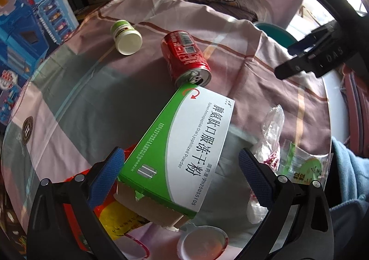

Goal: Collect trash
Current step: 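Move both tools back to the table and grasp the green-and-white box with the left tool, then lift the box with the left tool while the right tool grasps the red cola can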

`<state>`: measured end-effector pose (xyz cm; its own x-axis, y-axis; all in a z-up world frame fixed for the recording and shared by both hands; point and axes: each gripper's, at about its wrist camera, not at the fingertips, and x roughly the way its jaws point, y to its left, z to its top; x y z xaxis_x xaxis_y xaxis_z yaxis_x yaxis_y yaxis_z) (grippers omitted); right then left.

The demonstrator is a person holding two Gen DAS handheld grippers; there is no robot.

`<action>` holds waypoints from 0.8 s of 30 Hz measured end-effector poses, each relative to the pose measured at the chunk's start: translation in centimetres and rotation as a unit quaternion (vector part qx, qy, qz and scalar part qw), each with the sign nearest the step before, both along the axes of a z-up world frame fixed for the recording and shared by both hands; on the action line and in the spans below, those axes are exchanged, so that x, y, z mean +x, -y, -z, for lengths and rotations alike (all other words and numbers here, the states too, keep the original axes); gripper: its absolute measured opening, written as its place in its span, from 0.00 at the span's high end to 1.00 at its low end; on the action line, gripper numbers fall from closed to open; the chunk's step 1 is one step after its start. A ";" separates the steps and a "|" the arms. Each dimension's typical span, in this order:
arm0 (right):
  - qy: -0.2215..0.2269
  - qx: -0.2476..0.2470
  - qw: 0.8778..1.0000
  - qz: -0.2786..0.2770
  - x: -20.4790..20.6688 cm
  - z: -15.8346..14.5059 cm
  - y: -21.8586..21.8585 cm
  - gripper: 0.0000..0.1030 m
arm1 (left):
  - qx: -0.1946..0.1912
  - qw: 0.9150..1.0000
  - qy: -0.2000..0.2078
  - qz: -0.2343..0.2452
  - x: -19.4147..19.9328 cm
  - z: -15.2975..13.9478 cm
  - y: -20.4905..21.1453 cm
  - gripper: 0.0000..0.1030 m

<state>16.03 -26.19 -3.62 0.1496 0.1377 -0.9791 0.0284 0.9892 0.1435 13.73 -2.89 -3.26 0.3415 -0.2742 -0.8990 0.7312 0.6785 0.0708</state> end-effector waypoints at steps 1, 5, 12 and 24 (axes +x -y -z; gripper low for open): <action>0.000 0.002 1.000 0.002 0.1 0.0 0.0 0.15 | 0.003 1.000 -0.003 0.009 0.1 0.0 0.1 0.04; -0.003 0.006 1.000 0.007 0.7 0.4 0.2 0.15 | 0.028 0.999 -0.009 0.043 0.6 0.6 0.7 0.04; -0.014 0.011 1.000 0.020 1.1 1.4 1.1 0.15 | 0.049 0.996 -0.034 0.071 1.9 2.7 2.4 0.04; -0.014 0.024 0.999 0.029 3.3 1.9 1.3 0.15 | -0.061 0.997 -0.039 -0.023 2.4 0.4 -0.1 0.24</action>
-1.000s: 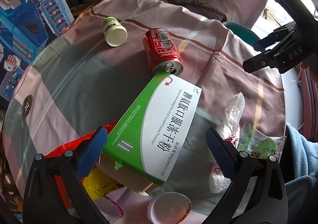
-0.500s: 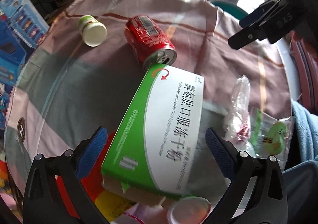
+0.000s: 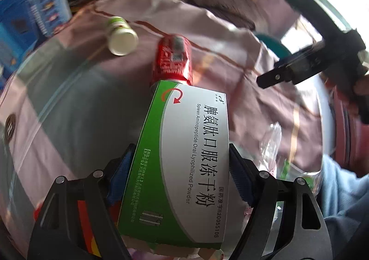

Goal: Collect trash
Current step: 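Lift the box with the left tool while the right tool grasps the red cola can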

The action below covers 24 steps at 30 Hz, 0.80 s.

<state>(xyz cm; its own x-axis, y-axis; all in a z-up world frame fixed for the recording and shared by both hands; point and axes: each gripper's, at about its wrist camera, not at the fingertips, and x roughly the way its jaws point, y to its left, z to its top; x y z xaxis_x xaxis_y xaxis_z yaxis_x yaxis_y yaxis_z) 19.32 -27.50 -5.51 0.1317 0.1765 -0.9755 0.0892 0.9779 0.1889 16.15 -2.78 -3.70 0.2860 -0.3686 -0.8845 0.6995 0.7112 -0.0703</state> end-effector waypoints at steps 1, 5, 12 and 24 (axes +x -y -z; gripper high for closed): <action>0.004 0.002 1.000 -0.001 0.3 -0.2 -0.1 0.15 | -0.008 1.000 -0.001 -0.008 0.0 -0.4 -0.4 0.24; 0.019 0.011 1.000 -0.003 2.3 -1.2 -1.1 0.15 | -0.044 0.998 0.013 -0.041 0.1 -2.2 -2.3 0.24; 0.032 0.043 0.999 0.001 6.2 -1.5 -3.5 0.15 | -0.081 0.988 0.026 -0.126 2.8 -3.3 -5.5 0.24; 0.007 0.111 0.994 0.011 10.9 2.2 -7.5 0.21 | -0.095 0.977 0.023 -0.188 4.0 -2.4 -8.3 0.24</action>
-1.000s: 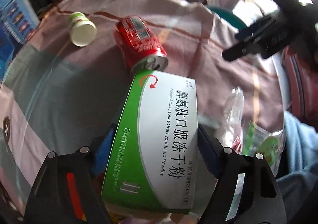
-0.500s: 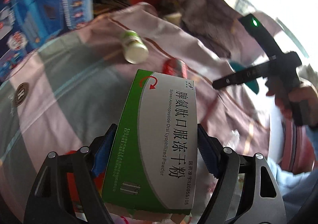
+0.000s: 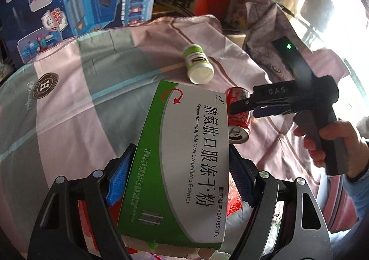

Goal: Collect trash
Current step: 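Lift the box with the left tool while the right tool grasps the red cola can, then carry box and can over the teal bucket and open both tools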

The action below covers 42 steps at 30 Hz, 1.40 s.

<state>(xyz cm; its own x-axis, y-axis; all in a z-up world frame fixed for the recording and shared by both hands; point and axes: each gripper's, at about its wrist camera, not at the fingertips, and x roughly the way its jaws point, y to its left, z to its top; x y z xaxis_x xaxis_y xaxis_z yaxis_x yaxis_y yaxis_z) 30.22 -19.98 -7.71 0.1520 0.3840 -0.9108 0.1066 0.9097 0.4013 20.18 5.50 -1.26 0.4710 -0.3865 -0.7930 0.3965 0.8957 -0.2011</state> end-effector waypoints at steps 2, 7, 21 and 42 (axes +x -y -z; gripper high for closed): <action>-0.005 0.008 1.000 -0.002 0.4 0.6 -0.4 0.32 | -0.004 1.000 -0.002 -0.007 0.1 0.0 -0.3 0.24; 0.010 -0.014 1.000 -0.026 0.3 0.5 -1.2 0.55 | -0.006 1.000 -0.003 -0.019 -0.1 0.0 -0.5 0.29; 0.076 -0.061 0.995 -0.024 -5.0 -3.5 5.1 0.55 | 0.005 1.000 -0.014 0.003 -1.1 0.4 4.7 0.29; 0.127 -0.037 0.987 0.090 -14.8 -7.0 21.6 0.55 | 0.036 0.992 0.035 0.119 -6.4 -4.3 21.0 0.29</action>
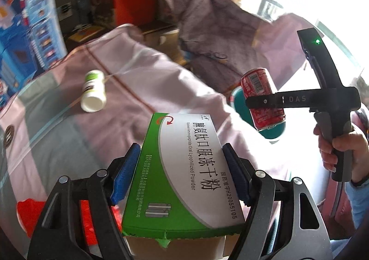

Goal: Collect trash
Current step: 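Carry box and can over the teal bucket and open both tools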

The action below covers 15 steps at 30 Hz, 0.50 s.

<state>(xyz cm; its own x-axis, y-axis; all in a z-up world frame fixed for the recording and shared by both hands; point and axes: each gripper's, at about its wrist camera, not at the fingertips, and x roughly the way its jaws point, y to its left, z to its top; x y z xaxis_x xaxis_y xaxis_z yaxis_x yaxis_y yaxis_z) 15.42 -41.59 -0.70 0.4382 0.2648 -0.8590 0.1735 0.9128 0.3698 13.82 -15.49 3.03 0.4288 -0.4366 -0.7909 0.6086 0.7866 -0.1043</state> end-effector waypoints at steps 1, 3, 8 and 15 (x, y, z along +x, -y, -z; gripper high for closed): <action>0.002 0.002 1.000 0.006 -0.4 0.0 0.8 0.55 | 0.000 1.000 0.002 0.006 -0.2 -0.1 0.9 0.29; 0.005 0.008 1.000 0.021 -1.3 0.0 2.8 0.55 | 0.001 1.000 0.001 0.015 -0.4 -0.2 2.4 0.29; 0.008 0.013 0.998 0.063 -3.3 0.6 7.7 0.55 | 0.010 0.999 -0.003 0.053 -0.9 0.3 7.2 0.29; -0.006 0.020 0.993 0.118 -5.0 2.6 14.1 0.55 | 0.030 0.994 -0.017 0.099 -0.9 2.4 14.1 0.29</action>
<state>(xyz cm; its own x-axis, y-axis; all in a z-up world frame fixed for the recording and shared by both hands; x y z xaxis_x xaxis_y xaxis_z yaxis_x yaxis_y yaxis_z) 10.38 -55.71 -3.34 0.4823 0.1901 -0.8551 0.3848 0.8310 0.4017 12.94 -29.63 0.59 0.3118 -0.4620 -0.8302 0.7496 0.6565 -0.0838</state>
